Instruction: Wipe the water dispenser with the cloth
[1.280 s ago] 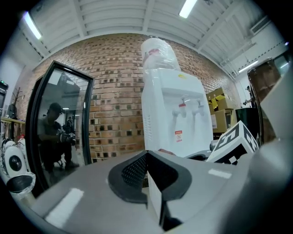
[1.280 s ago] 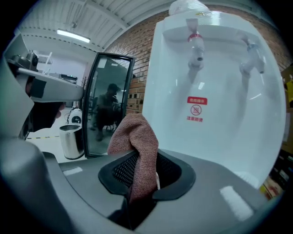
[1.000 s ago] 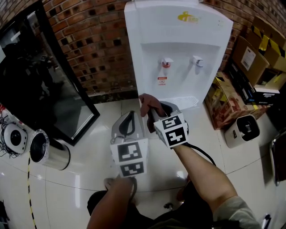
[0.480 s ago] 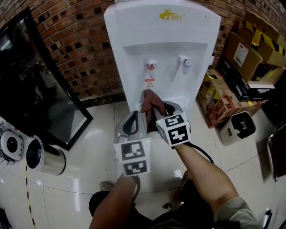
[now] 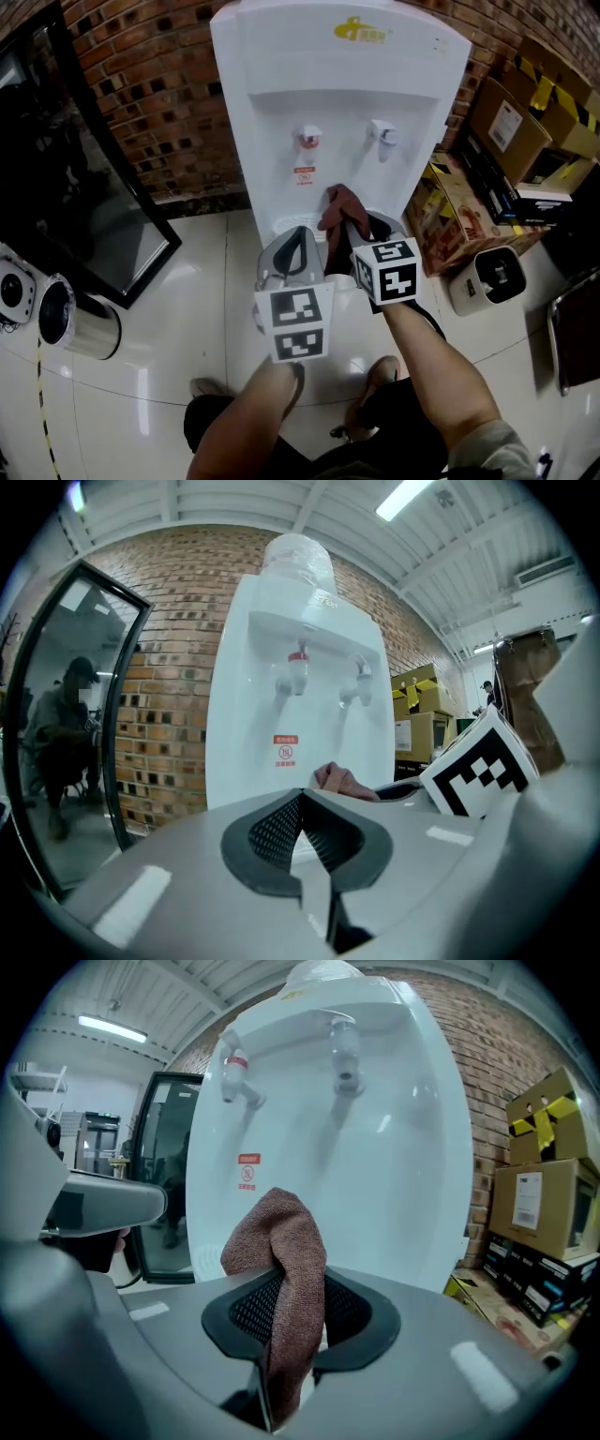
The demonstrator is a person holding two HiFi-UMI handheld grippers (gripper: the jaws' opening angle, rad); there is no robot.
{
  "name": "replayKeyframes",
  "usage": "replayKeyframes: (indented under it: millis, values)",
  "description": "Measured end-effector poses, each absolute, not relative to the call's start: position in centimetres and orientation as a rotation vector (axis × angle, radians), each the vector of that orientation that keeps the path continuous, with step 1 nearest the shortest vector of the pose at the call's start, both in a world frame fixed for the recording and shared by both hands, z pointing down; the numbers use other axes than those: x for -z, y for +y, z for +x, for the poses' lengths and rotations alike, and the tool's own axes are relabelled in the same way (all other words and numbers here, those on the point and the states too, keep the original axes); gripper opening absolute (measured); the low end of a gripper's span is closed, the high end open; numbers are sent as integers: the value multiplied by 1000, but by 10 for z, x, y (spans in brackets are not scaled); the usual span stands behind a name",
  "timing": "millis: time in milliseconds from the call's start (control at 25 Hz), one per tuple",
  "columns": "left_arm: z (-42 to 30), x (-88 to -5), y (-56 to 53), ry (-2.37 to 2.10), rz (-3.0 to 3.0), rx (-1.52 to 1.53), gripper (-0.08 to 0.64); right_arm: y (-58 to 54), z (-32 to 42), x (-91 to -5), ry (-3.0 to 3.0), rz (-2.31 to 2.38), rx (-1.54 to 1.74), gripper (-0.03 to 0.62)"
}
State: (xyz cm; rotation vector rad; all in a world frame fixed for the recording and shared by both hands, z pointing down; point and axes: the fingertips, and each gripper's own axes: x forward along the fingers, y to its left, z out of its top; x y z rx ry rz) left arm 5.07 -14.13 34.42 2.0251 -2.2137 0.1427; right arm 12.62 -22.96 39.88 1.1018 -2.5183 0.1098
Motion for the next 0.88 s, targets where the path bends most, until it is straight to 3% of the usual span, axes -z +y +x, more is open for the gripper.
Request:
replayKeyframes:
  millis: [880]
  values:
    - [126,-372,-174,-2043,2197,-270,0,-256,213,-402,-2403,1241,-103,106]
